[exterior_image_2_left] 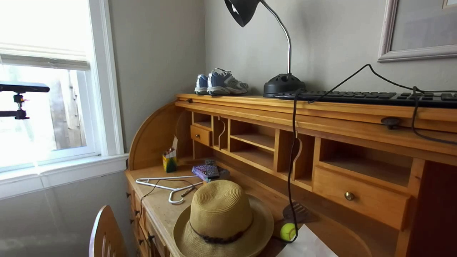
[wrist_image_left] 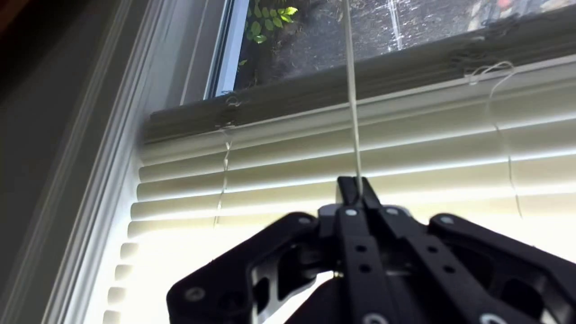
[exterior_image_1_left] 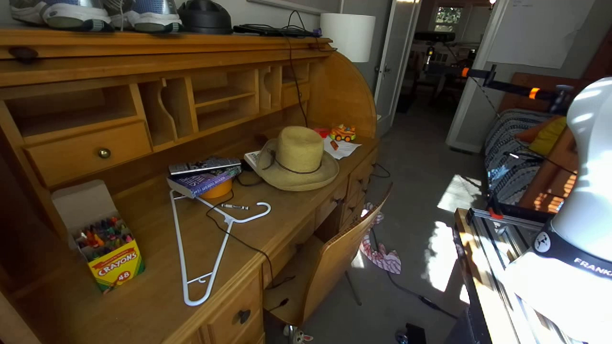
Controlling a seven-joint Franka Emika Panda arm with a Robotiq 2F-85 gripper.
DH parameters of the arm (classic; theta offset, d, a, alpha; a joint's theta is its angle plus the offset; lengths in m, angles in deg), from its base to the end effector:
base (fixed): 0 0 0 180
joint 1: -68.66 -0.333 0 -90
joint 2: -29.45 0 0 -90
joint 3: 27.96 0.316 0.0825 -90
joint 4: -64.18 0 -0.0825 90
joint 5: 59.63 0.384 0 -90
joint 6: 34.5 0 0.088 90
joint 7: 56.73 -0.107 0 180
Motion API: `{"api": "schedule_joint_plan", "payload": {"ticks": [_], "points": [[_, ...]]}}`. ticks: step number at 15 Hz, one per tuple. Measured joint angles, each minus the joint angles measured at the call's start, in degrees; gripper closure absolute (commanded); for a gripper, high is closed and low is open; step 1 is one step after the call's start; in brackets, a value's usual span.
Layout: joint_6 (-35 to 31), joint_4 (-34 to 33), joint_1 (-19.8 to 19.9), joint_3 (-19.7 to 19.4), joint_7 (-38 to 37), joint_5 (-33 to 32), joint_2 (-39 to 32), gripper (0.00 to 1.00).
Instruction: Drop the blinds
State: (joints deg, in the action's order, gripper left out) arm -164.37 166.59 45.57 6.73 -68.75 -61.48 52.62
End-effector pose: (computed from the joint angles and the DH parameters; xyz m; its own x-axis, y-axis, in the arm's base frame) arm 0.1912 0.4537 0.7669 0.3960 0.5387 0.7437 0.7287 -0.6771 0.1024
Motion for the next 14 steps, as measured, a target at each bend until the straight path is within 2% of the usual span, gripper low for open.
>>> {"api": "schedule_joint_plan", "payload": {"ticks": [6, 14], "points": [[1.2, -5.9, 2.7, 1.0, 0.2, -3.7, -0.7, 1.0], [3.9, -16.5, 6.0, 4.8, 1.8, -9.5, -5.7, 1.0]]}}
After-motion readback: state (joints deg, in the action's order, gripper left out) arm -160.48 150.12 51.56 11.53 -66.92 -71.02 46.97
